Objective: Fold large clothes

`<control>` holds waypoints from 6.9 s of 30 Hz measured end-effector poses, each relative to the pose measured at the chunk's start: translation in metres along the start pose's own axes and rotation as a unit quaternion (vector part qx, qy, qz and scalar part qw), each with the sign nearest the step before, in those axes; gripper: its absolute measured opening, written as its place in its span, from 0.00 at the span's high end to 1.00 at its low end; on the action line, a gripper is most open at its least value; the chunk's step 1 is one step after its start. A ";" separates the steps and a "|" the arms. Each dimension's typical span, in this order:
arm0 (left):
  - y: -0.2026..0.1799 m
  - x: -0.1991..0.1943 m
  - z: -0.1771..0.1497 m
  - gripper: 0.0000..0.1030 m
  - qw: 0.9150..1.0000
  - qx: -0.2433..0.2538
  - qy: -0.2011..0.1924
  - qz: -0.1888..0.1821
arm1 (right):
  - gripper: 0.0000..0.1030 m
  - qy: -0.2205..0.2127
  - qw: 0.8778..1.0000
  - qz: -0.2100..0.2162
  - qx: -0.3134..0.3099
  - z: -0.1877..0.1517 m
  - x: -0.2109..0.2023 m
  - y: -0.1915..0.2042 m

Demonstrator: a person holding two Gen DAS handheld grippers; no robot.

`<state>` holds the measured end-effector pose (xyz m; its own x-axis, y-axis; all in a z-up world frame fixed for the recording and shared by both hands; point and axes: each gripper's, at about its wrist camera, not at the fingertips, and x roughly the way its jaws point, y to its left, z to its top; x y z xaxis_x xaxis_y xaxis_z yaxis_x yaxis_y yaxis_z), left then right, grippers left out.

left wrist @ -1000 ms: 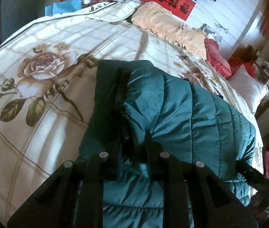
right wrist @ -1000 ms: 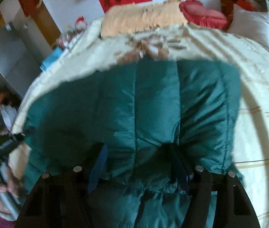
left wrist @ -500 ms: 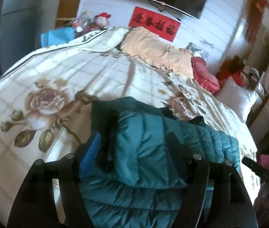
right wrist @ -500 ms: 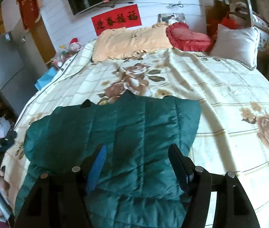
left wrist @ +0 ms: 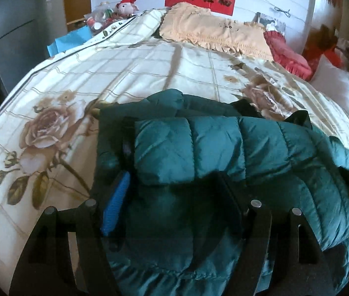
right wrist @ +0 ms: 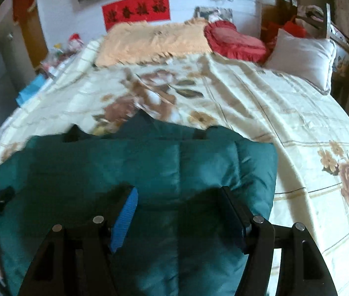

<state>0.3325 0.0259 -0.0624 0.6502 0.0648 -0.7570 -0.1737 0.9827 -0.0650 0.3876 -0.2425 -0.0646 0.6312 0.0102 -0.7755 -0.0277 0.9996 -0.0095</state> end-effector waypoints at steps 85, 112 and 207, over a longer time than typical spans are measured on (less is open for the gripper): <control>0.030 -0.086 -0.054 0.21 0.999 0.037 -0.022 -0.010 | 0.27 0.004 1.000 0.024 -0.014 -0.098 -0.105 -0.013; 0.056 -0.138 -0.127 0.21 0.999 0.023 -0.006 -0.048 | 0.27 0.008 0.999 0.042 -0.030 -0.158 -0.147 -0.001; 0.129 -0.170 -0.233 0.21 0.983 -0.021 0.147 -0.109 | 0.14 0.125 0.987 0.094 0.034 -0.297 -0.201 -0.068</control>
<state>0.0270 0.1011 -0.0931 0.4340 -0.2062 -0.8770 -0.0884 0.9590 -0.2692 0.0327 -0.3203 -0.0952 0.4089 0.1971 -0.8911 -0.0680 0.9803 0.1856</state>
